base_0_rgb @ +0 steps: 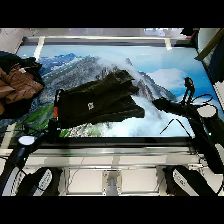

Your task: Fold the clothes and pants, and hang the long-sleeved shirts on hangers.

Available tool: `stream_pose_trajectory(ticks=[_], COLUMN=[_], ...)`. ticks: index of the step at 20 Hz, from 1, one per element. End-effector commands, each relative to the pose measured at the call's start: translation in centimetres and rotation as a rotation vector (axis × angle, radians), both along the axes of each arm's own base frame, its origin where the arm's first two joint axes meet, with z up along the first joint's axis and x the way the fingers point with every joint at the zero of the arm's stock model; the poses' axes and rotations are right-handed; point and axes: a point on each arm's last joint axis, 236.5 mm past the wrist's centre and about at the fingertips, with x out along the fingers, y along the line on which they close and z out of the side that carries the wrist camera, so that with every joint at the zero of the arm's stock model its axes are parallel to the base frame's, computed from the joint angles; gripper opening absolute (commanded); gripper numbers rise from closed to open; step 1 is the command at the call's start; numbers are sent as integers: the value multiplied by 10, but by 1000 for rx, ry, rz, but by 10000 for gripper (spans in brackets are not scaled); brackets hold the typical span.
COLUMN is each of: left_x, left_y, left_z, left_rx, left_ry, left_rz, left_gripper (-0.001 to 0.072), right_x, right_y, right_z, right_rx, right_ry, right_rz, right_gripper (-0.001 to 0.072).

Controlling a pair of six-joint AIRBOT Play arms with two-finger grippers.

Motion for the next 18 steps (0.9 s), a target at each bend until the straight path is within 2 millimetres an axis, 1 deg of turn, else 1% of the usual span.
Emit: stream_pose_trajectory(ticks=[1,2,4,5,6,7,11,13,14,15,16,17,18], left_x=[-3,-3,4,8,11,13,13,13,13,14,15,16,17], left_y=[0,-1,2,3,7,9,9,8,8,8,8,8,8], left_z=[-12,-13,-9,-6,-4,-4,-4,-2,0,2,3,5,6], left_rx=[-10,-27,-28,-32,-26,-17,-13,-15,-14,-13,-11,-6,-3], left_ry=[43,47,14,-4,-20,-26,-28,-33,-38,-44,-49,-54,-58], left_rz=[8,21,35,50,64,69,65,59,58,58,57,50,49], left_gripper=[478,478,473,364,124,28,24,24,24,24,24,24,24], right_x=[0,0,0,0,0,0,-1,-10,-20,-32,-41,-49,-51], right_y=[0,0,0,0,0,0,1,7,8,7,10,20,27], right_z=[0,0,0,0,0,0,0,-2,-8,-22,-36,-49,-60], right_rx=[1,1,1,1,0,1,2,9,-13,-23,14,89,163], right_ry=[0,0,0,0,0,0,3,28,54,111,171,207,221], right_rz=[0,0,0,0,0,0,4,38,69,76,49,22,-31], right_gripper=[345,346,346,346,346,346,346,346,346,346,347,347,347])
